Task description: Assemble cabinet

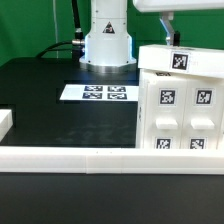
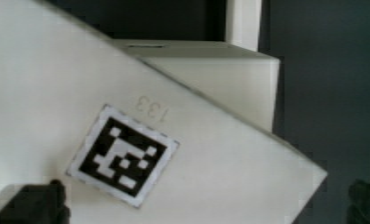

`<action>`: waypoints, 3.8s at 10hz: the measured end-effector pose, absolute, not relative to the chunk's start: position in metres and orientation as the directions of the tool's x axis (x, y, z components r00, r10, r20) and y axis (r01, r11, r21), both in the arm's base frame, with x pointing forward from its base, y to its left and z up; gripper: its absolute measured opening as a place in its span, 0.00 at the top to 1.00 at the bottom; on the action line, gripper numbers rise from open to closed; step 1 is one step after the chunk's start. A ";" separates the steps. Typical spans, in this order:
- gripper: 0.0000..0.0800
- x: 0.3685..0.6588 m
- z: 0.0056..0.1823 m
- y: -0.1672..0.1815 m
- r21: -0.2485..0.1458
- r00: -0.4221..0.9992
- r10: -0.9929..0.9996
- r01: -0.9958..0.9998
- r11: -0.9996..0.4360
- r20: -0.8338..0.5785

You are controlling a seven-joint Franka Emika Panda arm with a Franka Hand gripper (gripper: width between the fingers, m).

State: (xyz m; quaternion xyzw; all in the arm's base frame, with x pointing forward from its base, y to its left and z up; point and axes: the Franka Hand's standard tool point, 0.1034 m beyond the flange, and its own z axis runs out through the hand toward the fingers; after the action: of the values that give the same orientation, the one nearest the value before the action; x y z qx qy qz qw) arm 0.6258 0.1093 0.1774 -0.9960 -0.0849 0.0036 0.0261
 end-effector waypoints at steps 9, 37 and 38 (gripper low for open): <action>0.00 0.612 0.156 0.097 -0.028 0.595 0.803 0.803 -0.595 -0.022; 0.25 0.622 0.155 0.095 -0.094 0.065 -0.995 -0.994 -0.058 -0.075; 0.06 0.622 0.154 0.099 -0.088 -0.005 -0.995 -0.996 0.014 -0.096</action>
Offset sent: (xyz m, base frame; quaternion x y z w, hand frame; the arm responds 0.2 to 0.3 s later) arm -0.0031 0.0042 0.0001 0.0071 -0.0098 -0.2382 0.9712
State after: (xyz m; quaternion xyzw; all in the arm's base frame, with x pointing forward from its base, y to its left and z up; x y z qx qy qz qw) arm 0.6217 0.0988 0.1543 -0.7022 0.7090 0.0026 0.0649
